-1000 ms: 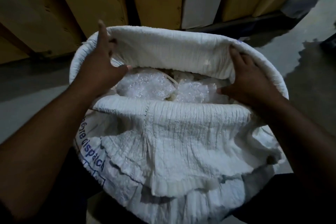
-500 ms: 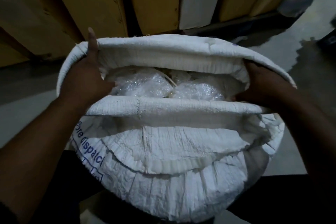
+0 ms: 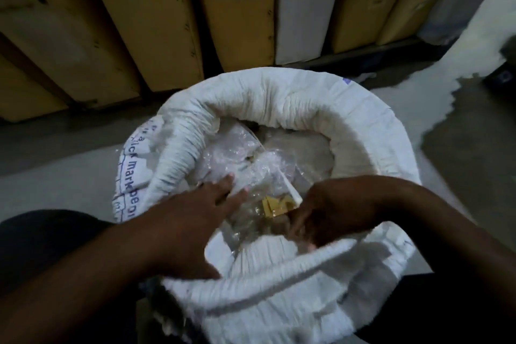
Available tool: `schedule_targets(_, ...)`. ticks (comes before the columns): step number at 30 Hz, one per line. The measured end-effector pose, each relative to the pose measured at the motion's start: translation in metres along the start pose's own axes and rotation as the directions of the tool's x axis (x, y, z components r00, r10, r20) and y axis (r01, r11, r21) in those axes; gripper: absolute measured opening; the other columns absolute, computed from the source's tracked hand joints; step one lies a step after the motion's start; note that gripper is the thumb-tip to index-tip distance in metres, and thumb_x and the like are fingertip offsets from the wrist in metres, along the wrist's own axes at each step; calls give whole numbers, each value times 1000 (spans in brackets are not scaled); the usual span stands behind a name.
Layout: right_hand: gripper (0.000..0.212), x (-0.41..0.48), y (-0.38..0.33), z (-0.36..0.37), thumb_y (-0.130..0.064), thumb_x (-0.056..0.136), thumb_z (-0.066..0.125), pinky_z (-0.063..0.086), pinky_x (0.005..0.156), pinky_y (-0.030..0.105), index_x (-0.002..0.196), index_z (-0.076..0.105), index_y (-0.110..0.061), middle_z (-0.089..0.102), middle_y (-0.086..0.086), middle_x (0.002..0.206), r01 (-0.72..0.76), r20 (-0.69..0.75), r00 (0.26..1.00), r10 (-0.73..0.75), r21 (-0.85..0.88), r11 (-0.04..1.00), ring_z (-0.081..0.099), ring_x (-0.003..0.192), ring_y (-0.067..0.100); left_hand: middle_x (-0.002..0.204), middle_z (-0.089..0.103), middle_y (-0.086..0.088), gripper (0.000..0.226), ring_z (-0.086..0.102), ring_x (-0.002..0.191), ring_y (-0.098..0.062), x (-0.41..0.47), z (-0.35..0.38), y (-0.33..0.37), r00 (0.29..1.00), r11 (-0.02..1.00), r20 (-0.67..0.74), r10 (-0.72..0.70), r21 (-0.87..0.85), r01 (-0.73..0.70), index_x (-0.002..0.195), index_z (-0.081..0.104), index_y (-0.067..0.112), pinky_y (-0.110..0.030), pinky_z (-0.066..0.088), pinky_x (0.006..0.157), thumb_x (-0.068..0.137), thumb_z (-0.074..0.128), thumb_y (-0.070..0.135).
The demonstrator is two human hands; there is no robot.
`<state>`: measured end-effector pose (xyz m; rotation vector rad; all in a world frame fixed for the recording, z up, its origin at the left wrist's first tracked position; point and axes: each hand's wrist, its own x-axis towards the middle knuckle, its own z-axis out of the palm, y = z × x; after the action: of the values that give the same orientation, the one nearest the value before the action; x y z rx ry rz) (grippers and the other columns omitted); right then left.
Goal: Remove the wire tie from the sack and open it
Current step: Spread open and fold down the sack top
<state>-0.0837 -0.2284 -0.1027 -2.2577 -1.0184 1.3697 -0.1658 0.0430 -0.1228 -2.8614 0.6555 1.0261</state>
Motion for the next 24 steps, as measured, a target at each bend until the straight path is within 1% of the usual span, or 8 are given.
schedule_targets(6, 28, 4, -24, 30, -28, 91, 72, 48, 78, 13, 119, 76, -31, 75, -11, 116, 61, 285, 958, -19, -137, 989, 62, 90, -6, 157, -50, 12, 138, -20, 161, -15, -34, 33, 21, 986, 1000, 167, -20, 21, 16, 158, -31, 41, -48, -2, 131, 76, 74, 76)
schedule_targets(10, 13, 15, -15, 13, -25, 85, 73, 58, 71, 26, 95, 80, -20, 79, 1, 86, 59, -271, 962, -29, 102, 993, 71, 73, 7, 176, 1, 14, 90, 24, 160, -12, -24, -4, 13, 980, 994, -196, 21, -104, -42, 166, 12, 41, -21, 23, 121, 96, 65, 52)
schedule_targets(12, 3, 23, -5, -3, -30, 86, 74, 55, 66, 27, 86, 77, -28, 74, -6, 78, 34, -643, 763, 68, 145, 989, 68, 68, 3, 172, 31, 3, 71, 42, 153, -23, -13, -27, 7, 833, 985, -553, 12, -135, -104, 159, 41, 34, -35, 31, 123, 93, 67, 41)
schedule_targets(14, 2, 28, 2, -18, -30, 87, 74, 52, 69, 26, 89, 75, -29, 72, -10, 79, 34, -889, 437, 136, 168, 985, 66, 71, 2, 168, 38, -6, 71, 39, 153, -30, 1, -46, -14, 661, 962, -727, -188, -273, -27, 154, 50, 27, -45, 31, 125, 89, 73, 45)
schedule_targets(16, 12, 27, 8, -33, -28, 86, 73, 50, 74, 27, 97, 74, -24, 70, -7, 86, 47, -985, 135, 105, 113, 993, 65, 76, 8, 168, 35, -13, 86, 36, 154, -34, 18, -60, -43, 552, 864, -690, -469, -487, 125, 156, 47, 18, -49, 33, 124, 84, 69, 60)
schedule_targets(18, 19, 22, 27, -49, -31, 87, 72, 47, 78, 28, 102, 73, -19, 69, -1, 98, 10, -990, 1, 141, 141, 990, 64, 87, 14, 164, 42, -13, 102, 46, 147, -33, 26, -67, -69, 577, 628, -447, -684, -762, 154, 156, 47, 17, -49, 40, 119, 77, 72, 76)
schedule_targets(21, 57, 13, 55, -69, -68, 80, 67, 49, 96, 37, 116, 68, -23, 69, -1, 118, -93, -837, 289, 464, 458, 884, 63, 107, 19, 133, 73, 1, 134, 74, 111, -15, 31, -61, -86, 803, 211, -91, -590, -977, 45, 144, 59, 24, -38, 55, 92, 32, 79, 95)
schedule_targets(24, 61, 14, 54, -62, -72, 82, 63, 49, 93, 33, 126, 62, -30, 63, -7, 129, -80, -448, 727, 521, 697, 712, 61, 112, 16, 148, 55, 9, 143, 64, 119, -12, 45, -49, -76, 866, 248, -125, -485, -969, -1, 164, 28, 37, -32, 54, 90, 43, 93, 75)
